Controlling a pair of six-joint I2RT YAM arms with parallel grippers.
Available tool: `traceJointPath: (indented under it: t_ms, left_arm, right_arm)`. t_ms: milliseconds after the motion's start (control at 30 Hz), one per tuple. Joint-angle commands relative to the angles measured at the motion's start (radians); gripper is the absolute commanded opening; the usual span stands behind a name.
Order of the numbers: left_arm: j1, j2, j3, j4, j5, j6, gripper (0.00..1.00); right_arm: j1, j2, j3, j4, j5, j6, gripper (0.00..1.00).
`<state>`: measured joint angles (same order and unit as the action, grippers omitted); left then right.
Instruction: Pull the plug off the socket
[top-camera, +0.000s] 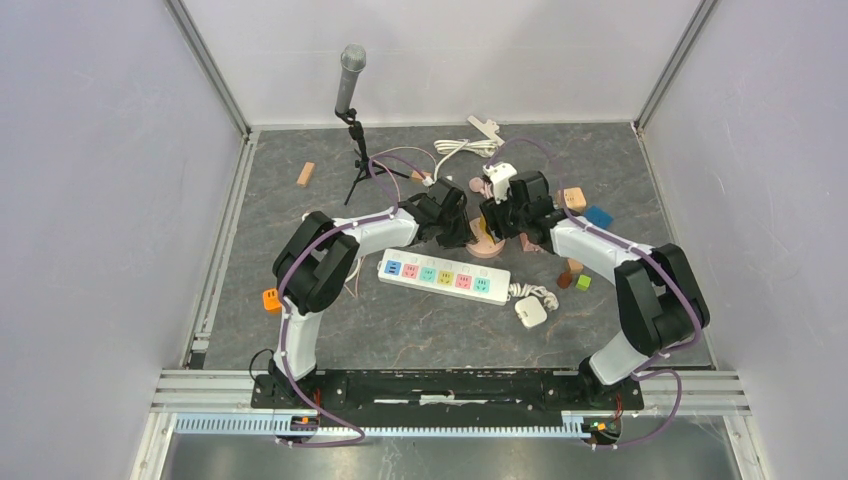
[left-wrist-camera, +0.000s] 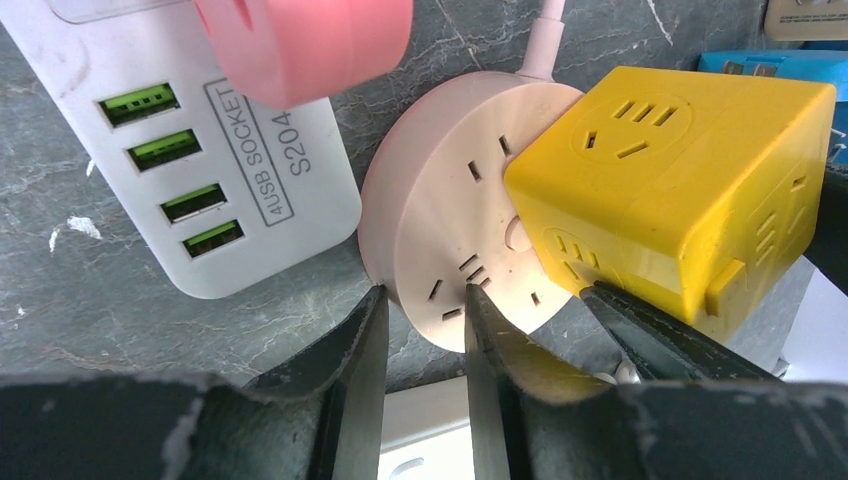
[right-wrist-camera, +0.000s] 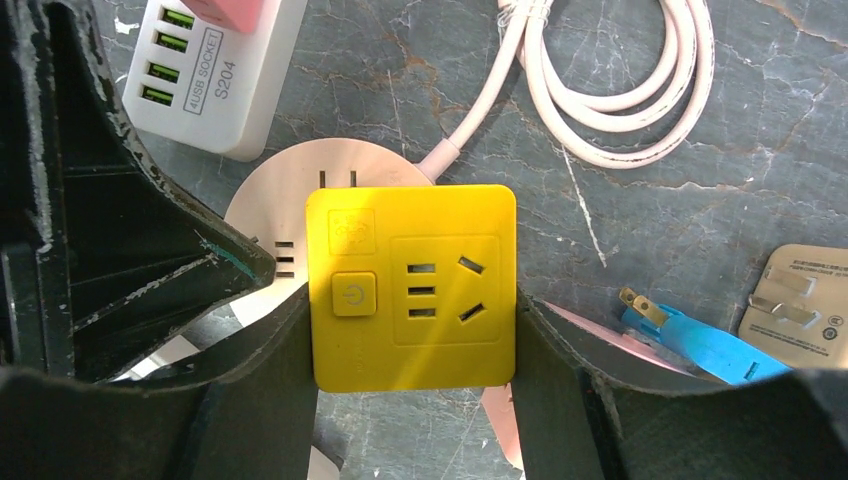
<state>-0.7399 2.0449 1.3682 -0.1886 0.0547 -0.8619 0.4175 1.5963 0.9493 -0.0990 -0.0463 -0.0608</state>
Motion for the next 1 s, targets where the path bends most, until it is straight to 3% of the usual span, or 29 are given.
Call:
traceJointPath:
  t_ms: [0,200,300,467,600,800,967]
  left_arm:
    - [-0.004,0.092,-0.024,-0.114,-0.059,0.014,0.38]
    - [-0.004,0.098,-0.025,-0.120,-0.059,0.008,0.37]
    - [-0.004,0.103,-0.022,-0.125,-0.059,0.008,0.37]
    - [-0.004,0.110,-0.006,-0.143,-0.031,0.003,0.37]
    - [-0.003,0.113,-0.006,-0.150,-0.024,0.003,0.37]
    - [-0.003,0.116,-0.007,-0.157,-0.020,0.011,0.36]
    - [0.000,0.119,-0.008,-0.158,-0.015,0.010,0.36]
  right_arm:
    - [0.037,-0.042,0.065,0.001,-0.050,-0.024,0.00]
    - [-0.042,-0.064,0.055,0.079,-0.259,0.116,0.00]
    - [-0.033,-0.046,0.053,0.082,-0.281,0.145,0.00]
    - [0.079,-0.018,0.079,-0.006,-0.108,0.082,0.00]
    - [0.084,-0.022,0.097,-0.028,-0.052,0.069,0.00]
    - [-0.043,-0.049,0.027,0.147,-0.346,0.210,0.00]
    - [0.070,-0.006,0.076,0.021,-0.154,0.074,0.00]
